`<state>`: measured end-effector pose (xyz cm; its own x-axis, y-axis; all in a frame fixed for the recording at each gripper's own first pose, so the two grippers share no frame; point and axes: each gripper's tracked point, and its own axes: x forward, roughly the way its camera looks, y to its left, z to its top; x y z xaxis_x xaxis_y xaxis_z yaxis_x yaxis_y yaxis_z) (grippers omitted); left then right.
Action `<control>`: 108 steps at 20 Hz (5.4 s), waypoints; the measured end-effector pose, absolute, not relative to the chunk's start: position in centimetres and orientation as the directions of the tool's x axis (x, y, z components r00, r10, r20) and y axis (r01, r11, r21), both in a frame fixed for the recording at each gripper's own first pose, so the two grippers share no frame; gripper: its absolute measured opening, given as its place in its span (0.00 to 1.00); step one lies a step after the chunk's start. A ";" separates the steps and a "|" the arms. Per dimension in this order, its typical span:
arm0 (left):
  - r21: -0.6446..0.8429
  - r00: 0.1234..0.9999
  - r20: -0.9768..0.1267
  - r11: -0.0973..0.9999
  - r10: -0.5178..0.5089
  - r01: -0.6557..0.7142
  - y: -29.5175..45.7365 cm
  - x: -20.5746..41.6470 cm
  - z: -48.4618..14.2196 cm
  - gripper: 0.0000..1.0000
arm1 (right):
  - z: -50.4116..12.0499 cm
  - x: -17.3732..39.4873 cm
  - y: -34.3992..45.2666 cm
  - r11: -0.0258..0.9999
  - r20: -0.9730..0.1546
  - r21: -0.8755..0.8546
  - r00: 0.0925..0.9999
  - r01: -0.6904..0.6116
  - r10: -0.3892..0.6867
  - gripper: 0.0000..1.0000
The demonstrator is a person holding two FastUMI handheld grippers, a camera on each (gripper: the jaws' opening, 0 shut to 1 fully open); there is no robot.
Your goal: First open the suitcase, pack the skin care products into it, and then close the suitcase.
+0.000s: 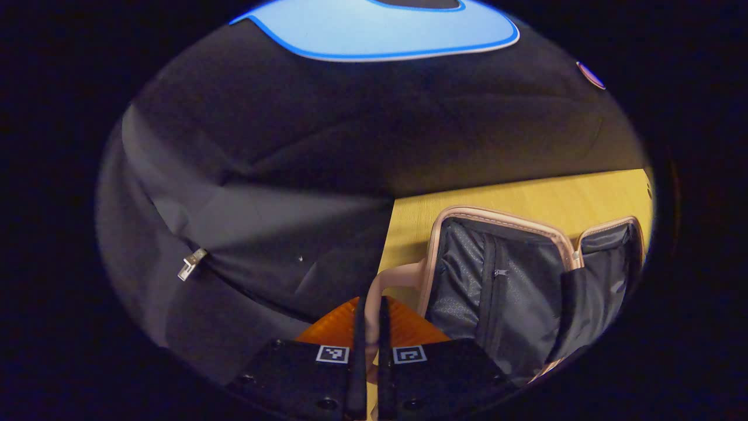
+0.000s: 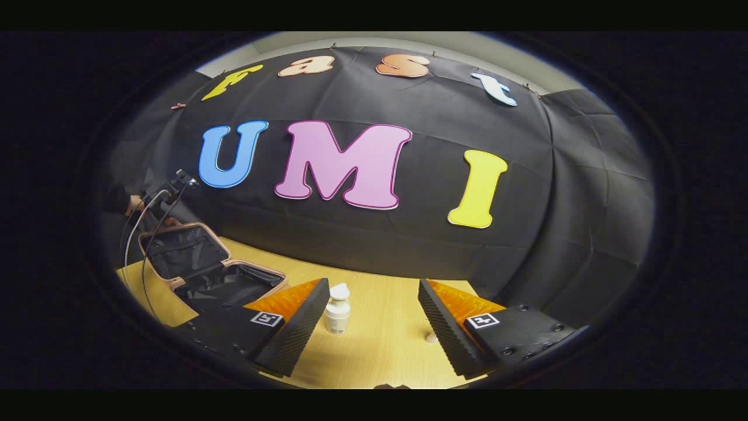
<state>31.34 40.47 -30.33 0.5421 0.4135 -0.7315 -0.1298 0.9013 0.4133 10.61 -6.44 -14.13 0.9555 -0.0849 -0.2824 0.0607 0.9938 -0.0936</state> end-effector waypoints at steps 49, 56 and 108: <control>-0.045 0.860 -0.401 0.944 -0.316 0.326 -29.4 27.5 -34.1 0.98 | -27.8 6.6 -19.6 0.981 -0.394 -0.073 0.898 0.181 -0.195 0.97; -0.060 0.859 -0.393 0.942 -0.328 0.332 -29.8 29.5 -34.4 0.64 | -32.9 11.6 -22.8 0.957 -0.427 -0.063 0.859 0.284 -0.283 0.98; -0.139 0.235 -0.946 0.935 -0.223 0.326 3.0 22.8 -36.7 0.63 | -19.2 14.3 7.7 0.977 -0.358 0.109 0.910 -0.181 0.208 0.36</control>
